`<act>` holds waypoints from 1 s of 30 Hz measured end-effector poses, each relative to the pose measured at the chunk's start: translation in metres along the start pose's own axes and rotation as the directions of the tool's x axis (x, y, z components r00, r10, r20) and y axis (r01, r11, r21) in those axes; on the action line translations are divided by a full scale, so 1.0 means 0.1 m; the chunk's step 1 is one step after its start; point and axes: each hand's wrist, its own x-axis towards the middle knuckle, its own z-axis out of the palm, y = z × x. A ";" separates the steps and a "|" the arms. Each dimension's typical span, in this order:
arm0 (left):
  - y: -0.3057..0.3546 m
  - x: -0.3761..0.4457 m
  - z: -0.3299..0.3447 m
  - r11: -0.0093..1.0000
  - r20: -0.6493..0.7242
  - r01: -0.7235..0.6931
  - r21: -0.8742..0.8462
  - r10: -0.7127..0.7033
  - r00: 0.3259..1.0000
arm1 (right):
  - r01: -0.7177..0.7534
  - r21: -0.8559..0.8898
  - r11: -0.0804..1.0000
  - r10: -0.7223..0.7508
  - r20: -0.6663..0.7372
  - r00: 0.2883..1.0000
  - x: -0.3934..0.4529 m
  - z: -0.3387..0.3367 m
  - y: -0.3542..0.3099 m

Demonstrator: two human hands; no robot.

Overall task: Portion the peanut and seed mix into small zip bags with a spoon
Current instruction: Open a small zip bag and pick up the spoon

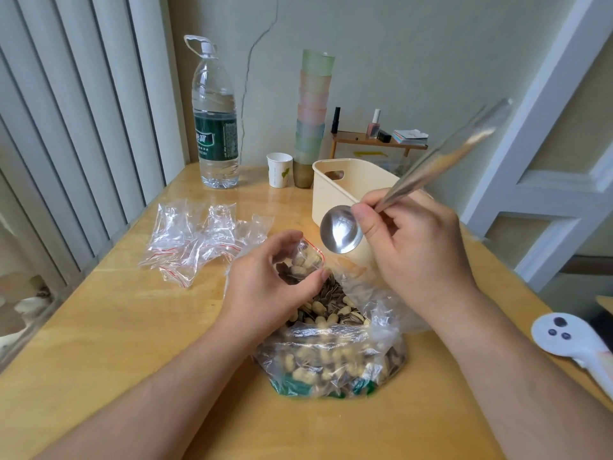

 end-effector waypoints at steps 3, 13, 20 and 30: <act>-0.02 0.03 -0.01 0.988 -0.005 0.085 -0.125 -0.086 0.996 | -0.075 0.004 0.997 0.075 0.070 0.995 -0.05 -0.05 0.06; -0.03 0.00 0.05 0.987 0.014 0.090 -0.131 -0.089 0.996 | -0.325 -0.096 0.941 0.327 0.510 0.796 -0.26 -0.14 0.10; -0.02 -0.02 0.05 0.994 0.003 0.059 -0.094 -0.059 0.998 | -0.454 -0.102 0.885 0.411 0.628 0.661 -0.30 -0.02 -0.08; -0.05 0.02 0.07 0.986 -0.019 0.100 -0.133 -0.103 0.994 | -0.564 -0.002 0.826 0.478 0.534 0.698 -0.49 0.23 -0.05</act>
